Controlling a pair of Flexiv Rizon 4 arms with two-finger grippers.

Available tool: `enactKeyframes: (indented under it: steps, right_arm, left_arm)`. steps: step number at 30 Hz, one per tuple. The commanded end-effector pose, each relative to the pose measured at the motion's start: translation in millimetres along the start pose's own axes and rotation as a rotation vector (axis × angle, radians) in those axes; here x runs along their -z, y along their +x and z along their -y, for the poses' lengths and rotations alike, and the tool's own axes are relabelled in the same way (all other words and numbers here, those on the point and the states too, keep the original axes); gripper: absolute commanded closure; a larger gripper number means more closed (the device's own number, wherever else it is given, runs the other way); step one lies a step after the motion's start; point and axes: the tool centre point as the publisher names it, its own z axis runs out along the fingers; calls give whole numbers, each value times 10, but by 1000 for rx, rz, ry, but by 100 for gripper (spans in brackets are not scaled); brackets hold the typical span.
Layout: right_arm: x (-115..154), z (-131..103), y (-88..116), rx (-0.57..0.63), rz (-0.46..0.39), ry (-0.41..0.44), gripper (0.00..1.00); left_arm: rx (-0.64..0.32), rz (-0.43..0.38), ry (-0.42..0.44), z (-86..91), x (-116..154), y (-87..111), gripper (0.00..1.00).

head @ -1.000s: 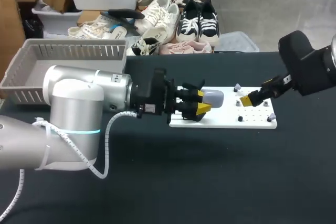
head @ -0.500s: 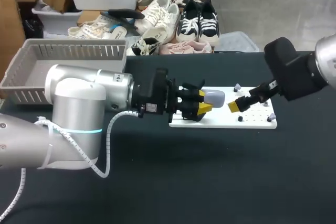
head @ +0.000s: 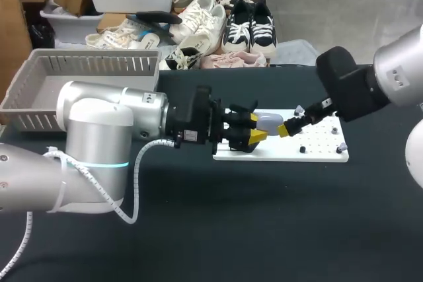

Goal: Pick up each earbud case from the left stands, insert the matching earbuds, close the lid, and place the case in the box.

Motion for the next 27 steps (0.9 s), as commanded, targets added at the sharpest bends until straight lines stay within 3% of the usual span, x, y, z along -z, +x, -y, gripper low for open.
enactKeyframes:
  steps: [1,27]
  right_arm:
    - [-53,-7,-35,-5,-12,20,0]
    - [-209,107,-53,-6,-59,60,0]
  left_arm:
    - [0,1,2,-11,-5,7,100]
    - [0,1,2,-11,-5,7,100]
